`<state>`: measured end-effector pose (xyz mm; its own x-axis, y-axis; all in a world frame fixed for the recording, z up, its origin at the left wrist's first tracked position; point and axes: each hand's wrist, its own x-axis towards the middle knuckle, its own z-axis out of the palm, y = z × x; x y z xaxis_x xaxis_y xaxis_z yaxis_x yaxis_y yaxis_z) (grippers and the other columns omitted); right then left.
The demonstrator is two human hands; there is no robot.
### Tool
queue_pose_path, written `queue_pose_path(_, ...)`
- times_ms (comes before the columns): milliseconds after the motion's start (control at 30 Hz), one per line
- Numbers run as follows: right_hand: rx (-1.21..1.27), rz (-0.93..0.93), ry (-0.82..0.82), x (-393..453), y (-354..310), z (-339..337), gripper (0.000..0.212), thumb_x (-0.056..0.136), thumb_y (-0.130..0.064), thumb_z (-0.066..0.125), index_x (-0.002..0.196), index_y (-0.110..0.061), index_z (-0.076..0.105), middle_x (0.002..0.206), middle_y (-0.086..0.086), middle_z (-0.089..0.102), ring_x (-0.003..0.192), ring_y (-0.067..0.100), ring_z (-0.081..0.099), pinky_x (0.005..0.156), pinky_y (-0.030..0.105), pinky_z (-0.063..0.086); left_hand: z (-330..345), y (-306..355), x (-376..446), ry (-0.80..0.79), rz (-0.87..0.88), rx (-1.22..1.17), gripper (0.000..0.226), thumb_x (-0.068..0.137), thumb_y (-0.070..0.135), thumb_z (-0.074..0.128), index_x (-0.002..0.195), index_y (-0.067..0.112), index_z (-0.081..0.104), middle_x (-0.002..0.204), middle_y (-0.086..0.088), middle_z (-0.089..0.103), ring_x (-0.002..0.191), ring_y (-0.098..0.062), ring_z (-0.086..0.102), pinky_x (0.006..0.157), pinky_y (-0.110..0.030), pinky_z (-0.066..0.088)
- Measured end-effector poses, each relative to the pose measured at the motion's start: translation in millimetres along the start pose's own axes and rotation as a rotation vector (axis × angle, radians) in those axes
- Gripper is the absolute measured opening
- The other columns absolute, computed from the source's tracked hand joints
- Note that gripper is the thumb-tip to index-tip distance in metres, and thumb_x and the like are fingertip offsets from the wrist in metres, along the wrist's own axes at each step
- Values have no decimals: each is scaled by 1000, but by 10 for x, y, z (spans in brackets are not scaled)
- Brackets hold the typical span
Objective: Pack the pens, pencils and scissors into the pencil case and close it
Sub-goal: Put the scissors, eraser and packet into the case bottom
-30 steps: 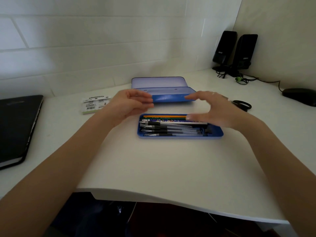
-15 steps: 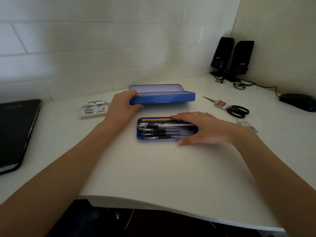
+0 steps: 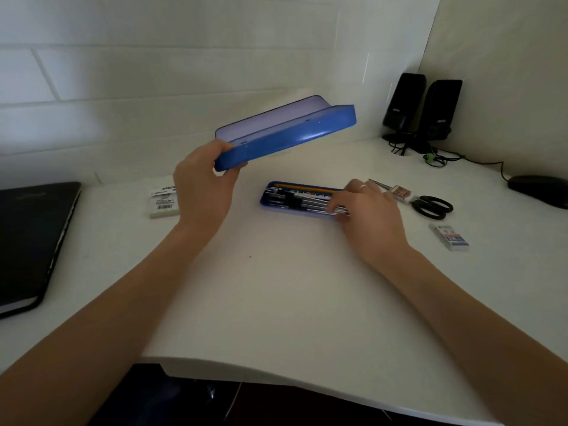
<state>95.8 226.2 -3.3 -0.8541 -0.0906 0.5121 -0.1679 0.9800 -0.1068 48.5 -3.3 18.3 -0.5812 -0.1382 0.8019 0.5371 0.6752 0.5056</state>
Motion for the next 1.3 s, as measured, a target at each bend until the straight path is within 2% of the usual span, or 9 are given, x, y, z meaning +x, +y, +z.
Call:
queue_pose_path(133,152,138,-43,22,54,51,27,84,-3,50,93,-20,69,104,4,63,98,26,56,67,29,38,10,10,-12,9,1,-7,13,78,19,71,87,11,66,75,9,57,70,-5,42,64,-8,31)
queue_pose_path(400,218,35,-174,51,122,256,31,89,-10,41,105,-16,66,105,9,69,95,30,63,80,37,52,7,71,-48,-12,15,4,13,76,20,72,86,13,68,72,4,61,65,-9,47,60,-16,31)
queue_pose_path(467,451,246,-102,111,154,116,30,91,-10,44,108,-15,68,101,5,68,92,23,61,82,31,47,3,64,-56,-13,32,31,14,75,18,73,87,12,69,73,-2,66,66,-18,54,62,-21,33)
queue_pose_path(567,1213,766,-17,204,284,-203,33,97,-30,40,117,-12,59,102,12,68,82,26,66,80,36,52,5,36,-77,-48,136,104,19,70,12,74,89,11,72,76,-8,71,67,-27,63,63,-24,39)
queue_pose_path(667,1632,950,-66,196,521,-409,51,93,-55,38,120,-13,50,106,16,65,92,34,68,78,46,56,32,30,-123,-94,382,139,23,65,10,69,87,18,70,75,-6,72,72,-21,63,58,-27,48)
queue_pose_path(833,1182,945,-89,154,672,-299,37,89,-41,56,114,-14,53,102,8,62,69,18,58,58,28,47,72,137,-219,-294,591,107,24,63,20,60,86,26,60,70,0,71,70,-15,58,49,-24,50)
queue_pose_path(933,862,734,-76,120,704,-124,44,86,-11,63,129,-8,54,106,13,61,86,20,57,76,30,47,50,177,-255,-468,584,160,21,64,37,53,72,25,70,64,5,69,63,-17,65,46,-30,50)
queue_pose_path(1100,668,561,5,122,619,-74,33,87,-2,52,114,-16,66,104,10,66,88,18,58,76,25,42,15,201,-269,-661,363,50,45,58,65,56,73,27,74,73,12,73,72,-3,60,66,-22,48)
queue_pose_path(1300,438,380,-149,70,523,-82,38,84,-8,51,118,-24,57,87,-3,63,66,14,56,66,30,48,29,170,-217,-569,100,-107,48,69,61,59,53,15,65,46,2,62,42,-11,53,49,-23,42)
